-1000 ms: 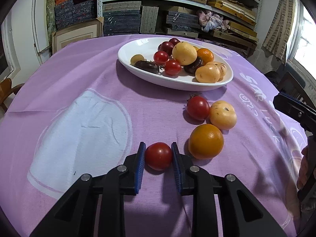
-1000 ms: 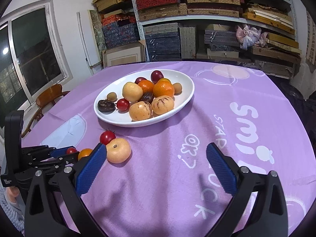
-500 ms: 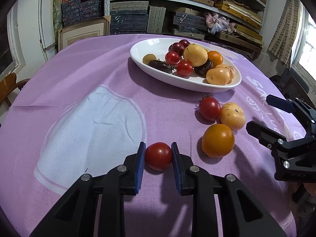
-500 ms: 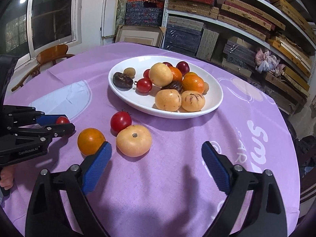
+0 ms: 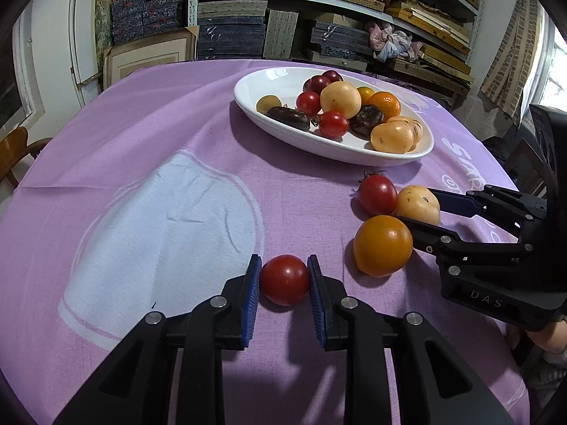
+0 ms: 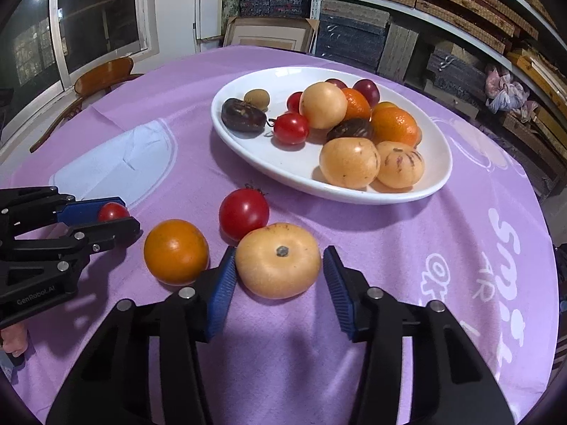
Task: Organize fruits
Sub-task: 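Grasp the pale tan round fruit with the right gripper while the left holds the tomato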
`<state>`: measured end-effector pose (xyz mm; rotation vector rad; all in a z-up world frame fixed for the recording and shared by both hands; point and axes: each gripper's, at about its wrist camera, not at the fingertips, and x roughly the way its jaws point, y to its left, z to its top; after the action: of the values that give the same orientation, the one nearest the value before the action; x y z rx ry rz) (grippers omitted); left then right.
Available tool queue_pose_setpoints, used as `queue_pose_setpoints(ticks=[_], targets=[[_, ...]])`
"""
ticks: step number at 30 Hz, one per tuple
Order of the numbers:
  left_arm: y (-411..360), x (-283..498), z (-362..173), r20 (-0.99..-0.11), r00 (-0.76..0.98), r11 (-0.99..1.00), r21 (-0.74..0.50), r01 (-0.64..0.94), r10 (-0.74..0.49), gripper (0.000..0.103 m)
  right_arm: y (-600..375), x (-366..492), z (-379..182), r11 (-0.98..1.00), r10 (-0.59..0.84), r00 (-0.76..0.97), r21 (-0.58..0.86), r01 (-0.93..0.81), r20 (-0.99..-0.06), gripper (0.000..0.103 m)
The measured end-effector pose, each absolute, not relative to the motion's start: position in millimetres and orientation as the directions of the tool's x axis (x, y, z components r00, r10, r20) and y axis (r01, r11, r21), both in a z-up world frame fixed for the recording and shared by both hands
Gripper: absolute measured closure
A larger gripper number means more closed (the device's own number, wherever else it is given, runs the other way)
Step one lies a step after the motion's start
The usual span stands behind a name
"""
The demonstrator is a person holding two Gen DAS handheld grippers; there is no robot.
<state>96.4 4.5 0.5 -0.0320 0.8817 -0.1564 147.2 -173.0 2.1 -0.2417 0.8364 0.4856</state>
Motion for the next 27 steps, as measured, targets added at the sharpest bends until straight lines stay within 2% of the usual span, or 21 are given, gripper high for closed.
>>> queue_pose_setpoints(ticks=[15, 27], targets=[[3.5, 96.1, 2.1, -0.76, 0.626, 0.984, -0.114, 0.14, -0.177, 0.077, -184.7, 129.9, 10.6, 0.854, 0.367, 0.569, 0.025, -0.519, -0.736, 0.058], [4.5, 93.4, 5.2, -0.748, 0.649, 0.99, -0.087, 0.112, -0.139, 0.077, -189.2, 120.5, 18.8, 0.859, 0.375, 0.589, 0.029, -0.512, -0.716, 0.058]])
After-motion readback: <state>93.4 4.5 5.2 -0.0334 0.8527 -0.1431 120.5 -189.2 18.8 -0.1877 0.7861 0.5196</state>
